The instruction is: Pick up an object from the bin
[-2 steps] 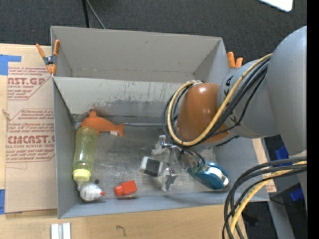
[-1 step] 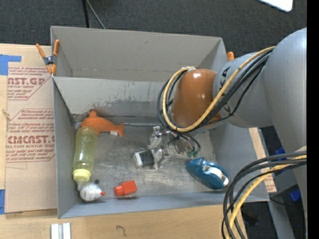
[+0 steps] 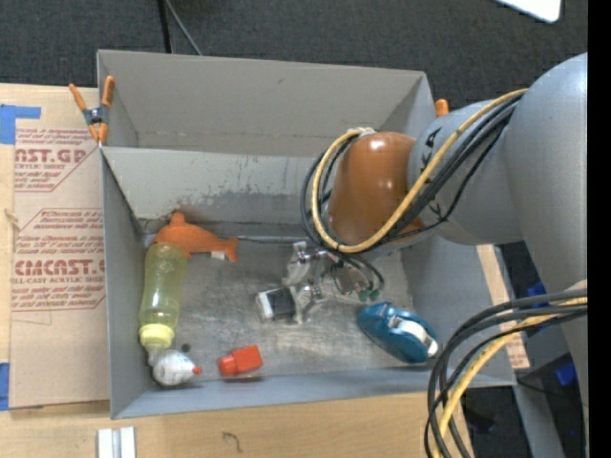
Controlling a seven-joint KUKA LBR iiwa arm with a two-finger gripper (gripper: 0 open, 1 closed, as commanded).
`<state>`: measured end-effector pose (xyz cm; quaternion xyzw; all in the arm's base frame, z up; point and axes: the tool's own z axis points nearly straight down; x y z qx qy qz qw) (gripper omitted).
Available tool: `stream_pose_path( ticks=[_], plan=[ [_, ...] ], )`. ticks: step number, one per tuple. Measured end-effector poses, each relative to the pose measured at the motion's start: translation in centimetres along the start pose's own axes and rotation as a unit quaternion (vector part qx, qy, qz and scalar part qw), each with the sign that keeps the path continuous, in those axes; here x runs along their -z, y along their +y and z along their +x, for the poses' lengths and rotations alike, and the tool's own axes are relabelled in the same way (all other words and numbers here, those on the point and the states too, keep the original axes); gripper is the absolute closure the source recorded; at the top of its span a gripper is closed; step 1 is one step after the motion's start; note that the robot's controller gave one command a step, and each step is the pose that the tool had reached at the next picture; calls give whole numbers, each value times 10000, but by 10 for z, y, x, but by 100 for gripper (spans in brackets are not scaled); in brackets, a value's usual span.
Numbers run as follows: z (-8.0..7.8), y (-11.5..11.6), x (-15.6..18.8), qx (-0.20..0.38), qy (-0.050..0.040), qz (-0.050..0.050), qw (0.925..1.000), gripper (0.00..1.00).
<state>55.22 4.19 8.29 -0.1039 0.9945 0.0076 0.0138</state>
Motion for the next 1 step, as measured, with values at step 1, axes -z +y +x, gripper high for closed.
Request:
stream_pose_path(
  ticks=[1],
  plan=[
    [12,-28,125,934,122,55,9955,100]
  ],
)
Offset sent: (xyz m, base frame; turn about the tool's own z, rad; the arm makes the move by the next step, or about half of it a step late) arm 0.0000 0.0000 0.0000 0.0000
